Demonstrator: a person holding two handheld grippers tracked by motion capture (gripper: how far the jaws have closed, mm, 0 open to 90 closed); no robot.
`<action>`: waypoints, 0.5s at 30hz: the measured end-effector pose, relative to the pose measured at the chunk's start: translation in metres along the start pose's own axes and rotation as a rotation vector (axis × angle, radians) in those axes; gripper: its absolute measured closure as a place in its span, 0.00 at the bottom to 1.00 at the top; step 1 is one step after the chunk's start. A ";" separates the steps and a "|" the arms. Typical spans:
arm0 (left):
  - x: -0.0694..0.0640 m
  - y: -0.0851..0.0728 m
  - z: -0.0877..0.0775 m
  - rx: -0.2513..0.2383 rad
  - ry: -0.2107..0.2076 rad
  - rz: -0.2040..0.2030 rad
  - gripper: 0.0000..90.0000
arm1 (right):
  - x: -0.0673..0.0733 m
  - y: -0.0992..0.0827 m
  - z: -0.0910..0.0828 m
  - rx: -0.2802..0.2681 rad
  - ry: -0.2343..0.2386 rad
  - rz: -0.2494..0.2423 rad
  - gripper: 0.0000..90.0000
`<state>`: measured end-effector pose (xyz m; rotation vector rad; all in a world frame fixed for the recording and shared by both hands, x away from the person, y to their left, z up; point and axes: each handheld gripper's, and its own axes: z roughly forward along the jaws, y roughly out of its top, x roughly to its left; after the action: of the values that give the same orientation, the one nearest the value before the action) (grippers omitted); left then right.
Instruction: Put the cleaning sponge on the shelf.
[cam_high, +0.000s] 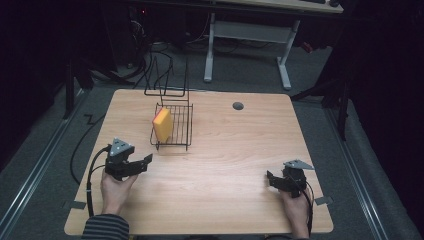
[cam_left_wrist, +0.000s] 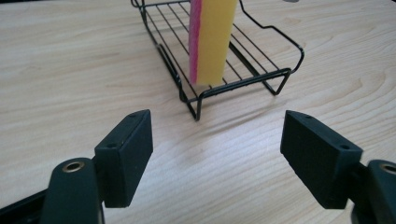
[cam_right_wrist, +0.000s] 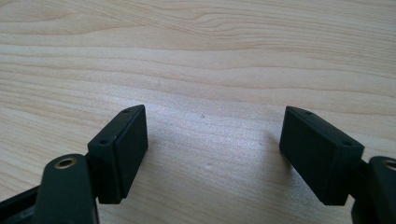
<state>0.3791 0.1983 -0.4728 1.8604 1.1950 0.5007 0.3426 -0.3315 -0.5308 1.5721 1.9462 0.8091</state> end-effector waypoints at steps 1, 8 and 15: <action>0.001 -0.001 0.000 0.002 0.004 -0.003 0.29 | 0.000 0.000 0.000 0.000 0.000 0.000 0.26; 0.005 -0.015 0.000 0.010 0.016 -0.023 0.29 | 0.000 0.000 0.000 0.000 0.000 0.000 0.26; 0.010 -0.034 0.010 0.053 0.041 -0.038 0.30 | 0.000 0.000 0.000 0.000 0.000 0.000 0.26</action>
<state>0.3727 0.2091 -0.5070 1.8762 1.2798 0.4919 0.3426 -0.3315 -0.5308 1.5723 1.9459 0.8091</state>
